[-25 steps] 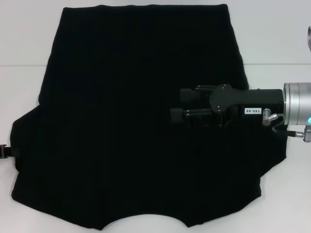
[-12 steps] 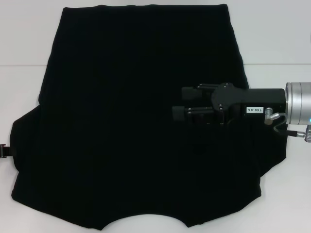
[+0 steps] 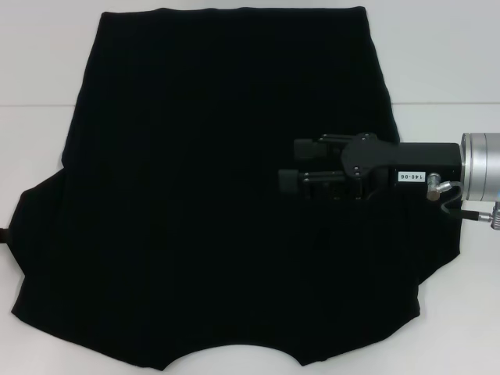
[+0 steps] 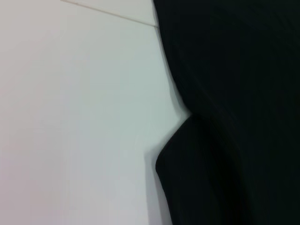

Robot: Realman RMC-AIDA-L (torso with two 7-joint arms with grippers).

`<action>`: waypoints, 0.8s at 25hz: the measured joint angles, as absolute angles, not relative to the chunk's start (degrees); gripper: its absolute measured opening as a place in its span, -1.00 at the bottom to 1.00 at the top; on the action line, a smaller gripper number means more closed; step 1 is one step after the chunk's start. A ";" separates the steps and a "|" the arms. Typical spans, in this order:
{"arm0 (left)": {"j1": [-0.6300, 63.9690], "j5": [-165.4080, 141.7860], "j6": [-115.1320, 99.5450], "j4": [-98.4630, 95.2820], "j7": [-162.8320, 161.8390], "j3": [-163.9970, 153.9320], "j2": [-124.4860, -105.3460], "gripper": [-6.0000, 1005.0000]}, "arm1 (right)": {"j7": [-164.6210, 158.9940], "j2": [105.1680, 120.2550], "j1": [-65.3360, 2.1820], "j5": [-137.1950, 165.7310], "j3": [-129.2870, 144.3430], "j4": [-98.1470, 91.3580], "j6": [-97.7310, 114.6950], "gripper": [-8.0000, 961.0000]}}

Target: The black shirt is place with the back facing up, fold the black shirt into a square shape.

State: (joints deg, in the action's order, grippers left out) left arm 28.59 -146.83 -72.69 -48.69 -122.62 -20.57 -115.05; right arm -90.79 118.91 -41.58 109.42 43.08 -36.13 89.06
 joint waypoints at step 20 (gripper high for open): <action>27.04 -146.55 -71.97 -52.26 -122.95 -17.97 -115.05 -0.99 | -90.70 118.91 -41.53 108.05 43.06 -35.98 89.13 0.74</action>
State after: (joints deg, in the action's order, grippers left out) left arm 27.04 -146.55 -71.97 -52.26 -122.95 -17.97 -115.05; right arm -90.70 118.91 -41.53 108.05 43.06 -35.98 89.13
